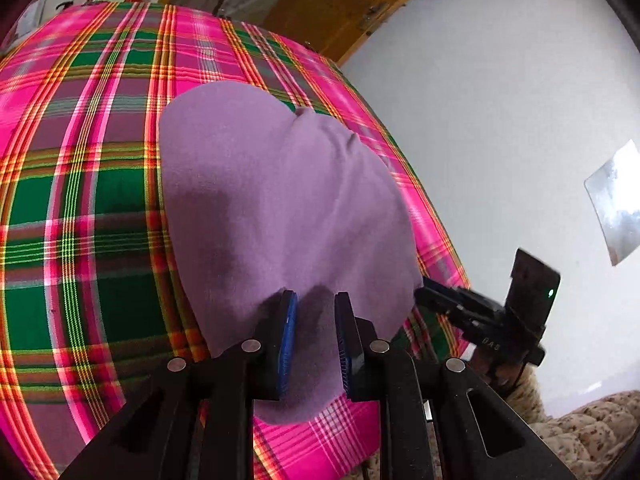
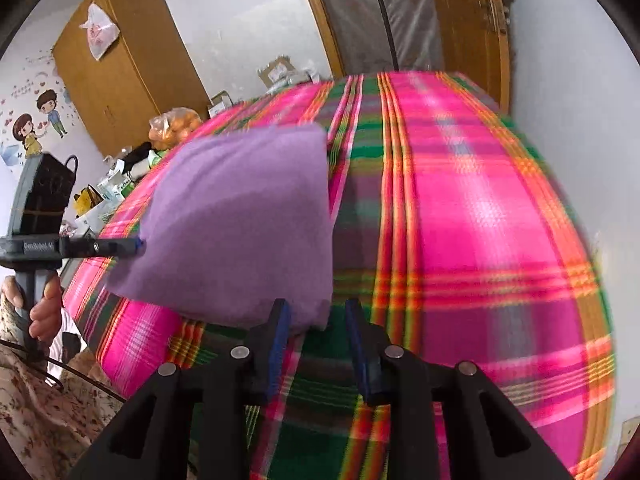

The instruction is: Fold clothes

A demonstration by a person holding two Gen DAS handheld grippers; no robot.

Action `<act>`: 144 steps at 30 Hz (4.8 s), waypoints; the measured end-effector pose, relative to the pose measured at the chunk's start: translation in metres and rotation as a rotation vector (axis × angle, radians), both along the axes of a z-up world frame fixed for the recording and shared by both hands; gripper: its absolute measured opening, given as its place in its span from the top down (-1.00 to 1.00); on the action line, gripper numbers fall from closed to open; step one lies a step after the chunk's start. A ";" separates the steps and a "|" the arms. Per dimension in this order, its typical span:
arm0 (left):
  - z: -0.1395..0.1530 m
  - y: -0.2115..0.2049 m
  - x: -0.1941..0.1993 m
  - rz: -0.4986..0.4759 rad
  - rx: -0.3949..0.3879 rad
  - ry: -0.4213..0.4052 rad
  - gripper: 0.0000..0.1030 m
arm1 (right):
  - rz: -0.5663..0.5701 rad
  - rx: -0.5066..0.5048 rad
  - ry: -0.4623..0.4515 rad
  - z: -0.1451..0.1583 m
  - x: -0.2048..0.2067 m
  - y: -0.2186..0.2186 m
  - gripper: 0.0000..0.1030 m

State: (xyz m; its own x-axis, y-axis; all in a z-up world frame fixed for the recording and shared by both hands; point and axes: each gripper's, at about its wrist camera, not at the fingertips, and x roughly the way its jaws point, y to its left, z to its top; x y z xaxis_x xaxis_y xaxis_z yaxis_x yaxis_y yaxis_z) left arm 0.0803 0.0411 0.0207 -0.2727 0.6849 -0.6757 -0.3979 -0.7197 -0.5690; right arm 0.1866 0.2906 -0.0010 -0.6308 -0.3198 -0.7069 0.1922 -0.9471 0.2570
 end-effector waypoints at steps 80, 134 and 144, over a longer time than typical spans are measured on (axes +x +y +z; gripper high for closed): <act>0.017 -0.022 -0.047 0.078 -0.093 0.039 0.71 | 0.152 -0.030 0.011 0.014 -0.086 -0.046 0.37; -0.035 -0.052 -0.077 0.023 0.185 -0.350 -0.10 | 0.326 -0.487 -0.328 -0.026 -0.164 0.010 -0.44; -0.035 -0.043 -0.071 0.018 0.183 -0.369 -0.11 | 0.262 -0.430 -0.339 -0.032 -0.169 0.006 0.25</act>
State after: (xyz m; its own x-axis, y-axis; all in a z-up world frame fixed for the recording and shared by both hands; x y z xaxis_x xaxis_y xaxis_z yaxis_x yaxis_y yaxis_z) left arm 0.0097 -0.0017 -0.0144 -0.0480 0.7998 -0.5983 -0.1312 -0.5988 -0.7901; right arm 0.0175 0.2962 -0.0333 -0.2552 -0.7355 -0.6276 0.2452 -0.6771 0.6939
